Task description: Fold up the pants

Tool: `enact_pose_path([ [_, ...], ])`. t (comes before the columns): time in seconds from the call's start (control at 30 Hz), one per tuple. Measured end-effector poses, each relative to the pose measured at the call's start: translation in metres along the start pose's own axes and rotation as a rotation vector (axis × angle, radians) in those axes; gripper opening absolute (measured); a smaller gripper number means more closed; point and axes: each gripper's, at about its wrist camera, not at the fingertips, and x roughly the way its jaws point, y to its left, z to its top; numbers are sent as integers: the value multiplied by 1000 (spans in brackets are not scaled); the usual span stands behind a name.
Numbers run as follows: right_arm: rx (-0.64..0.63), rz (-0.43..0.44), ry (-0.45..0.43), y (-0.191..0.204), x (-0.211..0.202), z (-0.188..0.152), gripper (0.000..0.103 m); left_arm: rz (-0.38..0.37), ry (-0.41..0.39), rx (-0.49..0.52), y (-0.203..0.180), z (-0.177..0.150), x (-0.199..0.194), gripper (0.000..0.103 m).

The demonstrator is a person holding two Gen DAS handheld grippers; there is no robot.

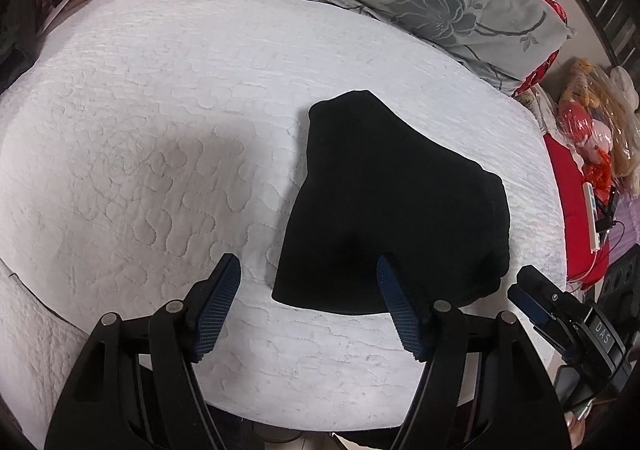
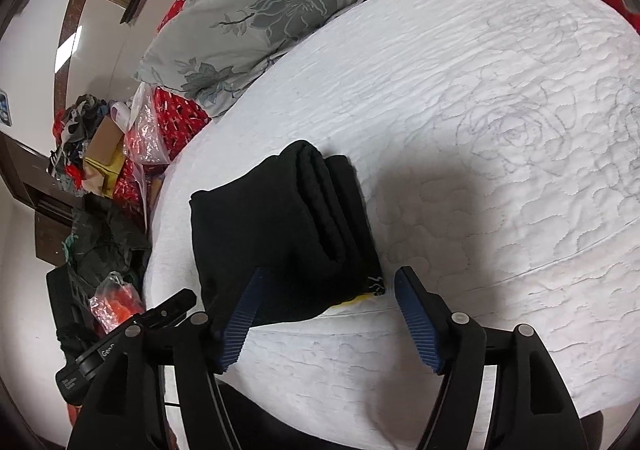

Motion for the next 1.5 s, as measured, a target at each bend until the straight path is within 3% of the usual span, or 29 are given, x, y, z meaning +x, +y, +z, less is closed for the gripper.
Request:
enact_pose_path([
  [0.2,-26,-48,-7,2,-2,4,74,48,-45,22,-1,-2,-5,70],
  [0.33,-82,-88,-21,7,-4,7,76,150,-177,84,7,9,-17,70],
  [0.43,-133,-106,-33,10,-5,8,78,201,-206,123,17,21,-17,70],
  [0.53,-143,-86,-27,9,0,11,79,93,-103,102,28,33,-5,70],
  [0.63,-139,-64,-9,10,11,17,79,17,-66,86,28,38,3,70],
  [1.07,-172,-52,88,13,57,34,79,-16,17,202,0,35,37,72],
  [1.17,-197,-40,97,14,65,33,82,-53,42,193,2,33,42,77],
  [1.3,-212,7,84,15,70,35,83,-143,134,199,0,31,60,79],
  [1.4,-214,49,89,14,74,37,82,-169,129,205,-3,34,63,84],
  [1.47,-208,67,89,11,75,38,78,-183,124,204,-7,37,65,84],
  [1.5,-206,71,90,10,76,38,69,-196,121,199,-9,38,66,84],
])
